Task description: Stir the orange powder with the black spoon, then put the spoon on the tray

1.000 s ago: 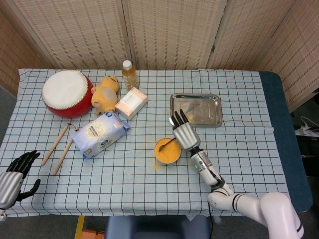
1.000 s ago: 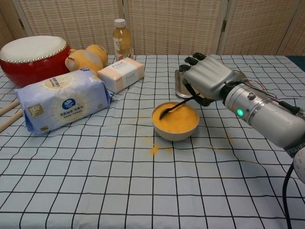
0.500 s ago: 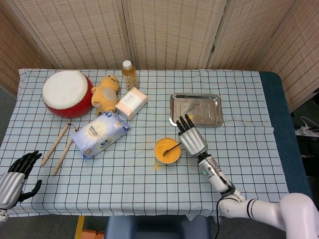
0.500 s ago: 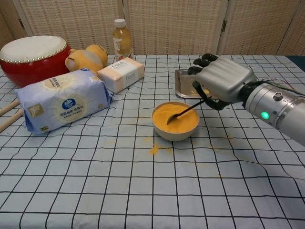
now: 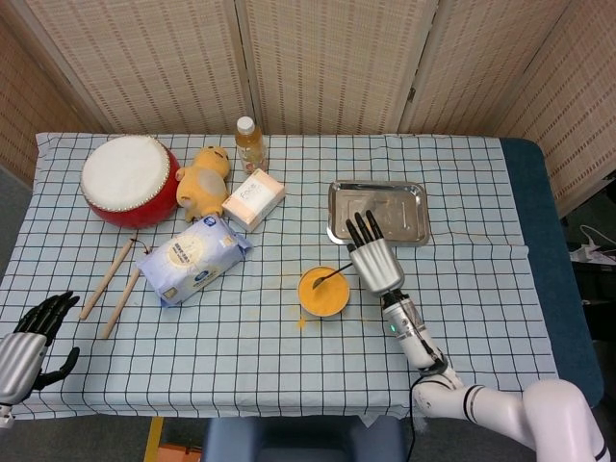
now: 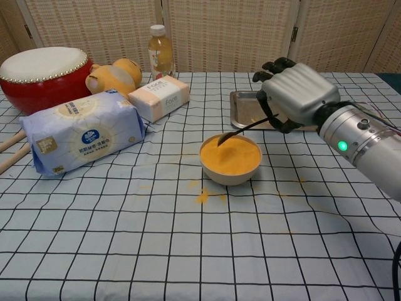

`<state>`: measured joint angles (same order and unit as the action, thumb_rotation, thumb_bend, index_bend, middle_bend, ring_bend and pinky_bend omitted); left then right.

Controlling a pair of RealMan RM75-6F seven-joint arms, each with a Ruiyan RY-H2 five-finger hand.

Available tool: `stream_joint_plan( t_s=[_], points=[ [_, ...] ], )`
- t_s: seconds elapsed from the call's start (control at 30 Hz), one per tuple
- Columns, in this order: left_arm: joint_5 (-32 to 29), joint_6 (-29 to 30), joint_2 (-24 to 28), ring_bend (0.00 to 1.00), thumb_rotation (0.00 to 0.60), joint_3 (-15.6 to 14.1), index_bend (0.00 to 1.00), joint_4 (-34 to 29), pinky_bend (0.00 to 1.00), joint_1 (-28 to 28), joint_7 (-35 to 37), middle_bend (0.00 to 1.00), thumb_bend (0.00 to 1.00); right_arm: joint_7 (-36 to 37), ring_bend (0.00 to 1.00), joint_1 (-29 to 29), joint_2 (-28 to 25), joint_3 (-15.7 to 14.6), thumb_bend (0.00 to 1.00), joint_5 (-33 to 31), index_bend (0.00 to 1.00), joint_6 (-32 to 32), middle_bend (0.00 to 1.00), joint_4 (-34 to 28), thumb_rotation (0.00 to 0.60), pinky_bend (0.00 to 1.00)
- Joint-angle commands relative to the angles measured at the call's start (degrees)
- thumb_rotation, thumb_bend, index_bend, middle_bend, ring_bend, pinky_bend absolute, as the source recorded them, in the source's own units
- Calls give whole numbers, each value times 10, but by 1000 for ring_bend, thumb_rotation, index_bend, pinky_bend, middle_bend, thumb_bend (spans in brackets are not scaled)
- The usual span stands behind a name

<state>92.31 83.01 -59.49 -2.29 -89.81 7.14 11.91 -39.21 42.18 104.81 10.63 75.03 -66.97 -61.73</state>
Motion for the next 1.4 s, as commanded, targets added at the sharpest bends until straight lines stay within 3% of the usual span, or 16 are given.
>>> stream_joint_plan(
  t_s=[0.03,0.23,0.4,0.77,0.83,0.97,1.0,1.07,1.23,1.33,1.4],
  points=[
    [0,1,0,0,600,0,3,0,119,0,0,16,456,26,0,2,19,6,551,3,820,-2,134,30,600,58],
    [-4,-3,0,0,600,1,3,2,119,1,2,16,456,43,0,23,41,51,551,-24,815,5,141,106,600,58],
    [-7,-11,-1,0,600,2,3,2,119,4,1,17,456,50,0,65,78,96,551,-74,807,64,141,211,600,58],
    [-15,-21,-3,0,600,4,4,6,120,8,3,16,457,96,0,150,162,151,551,-140,708,186,141,431,600,58],
    [-17,-22,-3,0,600,4,3,7,121,8,4,16,457,106,0,158,170,156,551,-146,623,201,141,454,600,58],
    [-18,-23,-3,0,600,4,4,7,121,8,5,16,456,119,0,162,171,159,542,-151,178,223,140,472,600,52],
    [-18,-23,-3,0,600,4,3,7,121,8,5,16,457,123,0,161,167,160,517,-153,64,227,140,470,600,44],
    [-18,-23,-3,0,600,4,3,7,121,9,5,16,456,131,0,156,159,161,467,-154,0,228,134,462,600,36],
    [-15,-20,-3,0,600,3,4,7,122,7,4,16,458,154,0,110,108,144,397,-134,0,174,96,374,600,34],
    [-15,-17,-2,0,600,4,4,5,123,6,1,16,457,156,0,46,39,122,395,-110,0,95,80,230,600,34],
    [-16,-15,-3,0,600,4,4,5,123,5,-1,16,457,145,0,-14,-34,99,395,-89,0,34,70,76,600,33]
  ],
)
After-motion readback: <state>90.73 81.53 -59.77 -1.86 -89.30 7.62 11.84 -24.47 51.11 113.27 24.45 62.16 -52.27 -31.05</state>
